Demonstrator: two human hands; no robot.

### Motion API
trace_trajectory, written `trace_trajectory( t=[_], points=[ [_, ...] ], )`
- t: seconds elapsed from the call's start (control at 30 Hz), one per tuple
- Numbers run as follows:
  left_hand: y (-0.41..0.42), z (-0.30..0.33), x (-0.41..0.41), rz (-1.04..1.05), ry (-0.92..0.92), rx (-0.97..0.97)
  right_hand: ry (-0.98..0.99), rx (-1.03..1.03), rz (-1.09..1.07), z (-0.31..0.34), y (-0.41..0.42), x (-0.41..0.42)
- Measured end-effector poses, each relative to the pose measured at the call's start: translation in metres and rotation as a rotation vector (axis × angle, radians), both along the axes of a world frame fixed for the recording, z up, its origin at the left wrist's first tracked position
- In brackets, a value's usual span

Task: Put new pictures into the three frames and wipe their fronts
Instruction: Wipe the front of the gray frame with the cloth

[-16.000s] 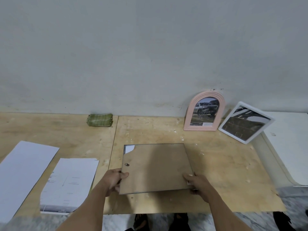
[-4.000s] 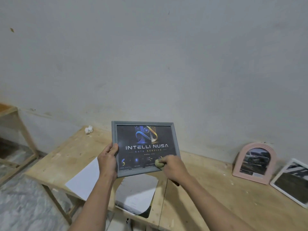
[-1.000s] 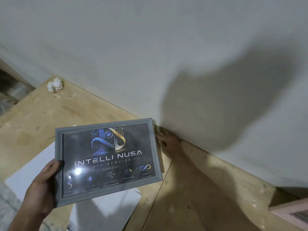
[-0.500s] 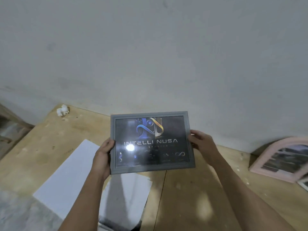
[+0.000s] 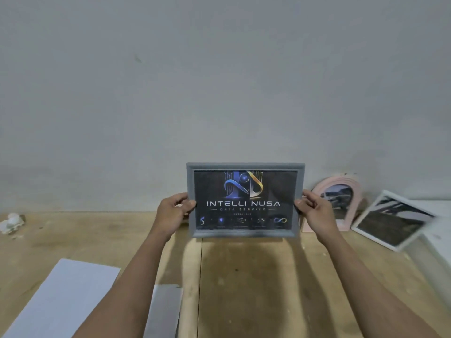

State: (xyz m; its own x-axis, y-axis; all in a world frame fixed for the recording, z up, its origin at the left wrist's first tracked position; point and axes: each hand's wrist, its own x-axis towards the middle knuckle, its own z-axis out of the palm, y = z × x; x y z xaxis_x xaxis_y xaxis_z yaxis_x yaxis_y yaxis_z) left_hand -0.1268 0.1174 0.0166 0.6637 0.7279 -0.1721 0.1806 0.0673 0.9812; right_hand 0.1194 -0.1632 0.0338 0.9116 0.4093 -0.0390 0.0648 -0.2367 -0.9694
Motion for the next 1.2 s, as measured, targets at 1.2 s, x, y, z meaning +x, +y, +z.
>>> trace_trajectory(
  t=[1.2],
  points=[
    [-0.041, -0.093, 0.109, 0.343, 0.39, 0.186, 0.187, -0.265, 0.161, -0.123, -0.009, 0.086]
  ],
)
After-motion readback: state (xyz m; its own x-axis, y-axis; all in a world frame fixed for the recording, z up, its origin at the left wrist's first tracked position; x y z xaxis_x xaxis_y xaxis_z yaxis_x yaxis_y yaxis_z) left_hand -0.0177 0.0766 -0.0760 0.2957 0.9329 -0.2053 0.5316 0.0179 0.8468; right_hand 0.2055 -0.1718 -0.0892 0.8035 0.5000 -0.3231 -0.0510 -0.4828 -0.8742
